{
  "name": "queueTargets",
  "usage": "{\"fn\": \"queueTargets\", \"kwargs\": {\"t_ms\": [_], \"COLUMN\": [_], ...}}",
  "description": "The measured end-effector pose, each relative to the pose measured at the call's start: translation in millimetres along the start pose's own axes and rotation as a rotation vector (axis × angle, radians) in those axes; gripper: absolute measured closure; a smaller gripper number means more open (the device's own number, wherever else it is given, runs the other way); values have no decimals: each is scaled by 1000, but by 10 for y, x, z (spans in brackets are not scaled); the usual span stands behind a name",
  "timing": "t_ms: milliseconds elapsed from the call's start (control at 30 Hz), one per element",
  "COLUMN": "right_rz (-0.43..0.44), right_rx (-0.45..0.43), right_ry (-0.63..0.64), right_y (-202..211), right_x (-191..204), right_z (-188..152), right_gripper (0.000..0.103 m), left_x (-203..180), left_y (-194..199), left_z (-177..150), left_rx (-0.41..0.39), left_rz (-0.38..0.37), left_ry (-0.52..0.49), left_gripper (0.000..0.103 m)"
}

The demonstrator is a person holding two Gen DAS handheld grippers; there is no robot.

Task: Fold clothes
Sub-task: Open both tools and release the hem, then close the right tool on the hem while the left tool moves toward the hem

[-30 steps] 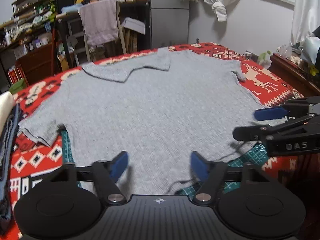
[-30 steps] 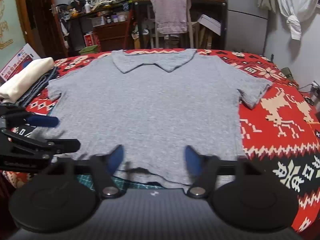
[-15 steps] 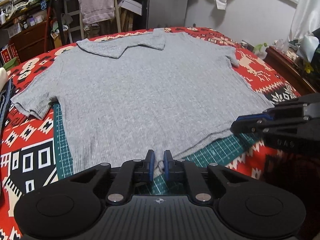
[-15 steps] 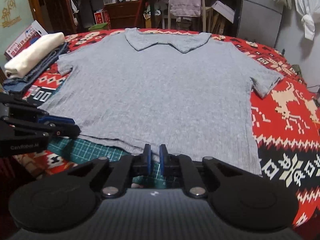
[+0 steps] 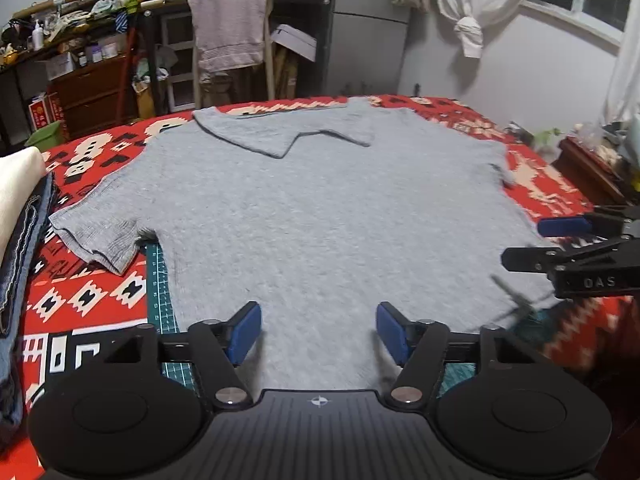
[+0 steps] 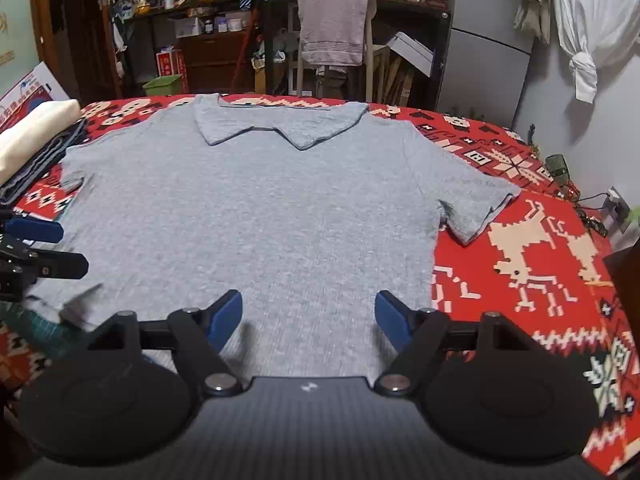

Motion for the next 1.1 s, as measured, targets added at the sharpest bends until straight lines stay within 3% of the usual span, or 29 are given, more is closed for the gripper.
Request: {"fn": "queueTargets", "kwargs": {"t_ms": [133,267,367,500,1100], "right_rz": [3,0,4,7,-4], "right_rx": [-2,-1,-22,-24,-43], "right_ry": [12,-4,-18,-24,-22], "right_y": [-138,-224,-226,-231,-228], "right_x": [9,-15,-33,-37,-34], "right_z": [-89,-199,-220,-223,-198], "right_gripper": [2,0,0,0,0], "left_x": [2,-32,-15,-30,-44], "left_y": [-125,-157,-197,-220,-224], "left_z": [-51,-99,-116,-123,-122], "left_rx": [13,-8,3,9,8], "left_rz": [14,38,50,57,54], "left_ry": [-27,-80,-60,-55,-64], "left_gripper": [36,20,6,0,0]}}
Point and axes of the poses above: each gripper's, at about its wrist camera, not at the fingertips, and y roughly against the way its jaws point, x to its left, z to its top, the point moved 9 cm from there along -y, roughly the way its jaws point, and after that the axes turned 14 degrees about z, right-handed, at the moved point
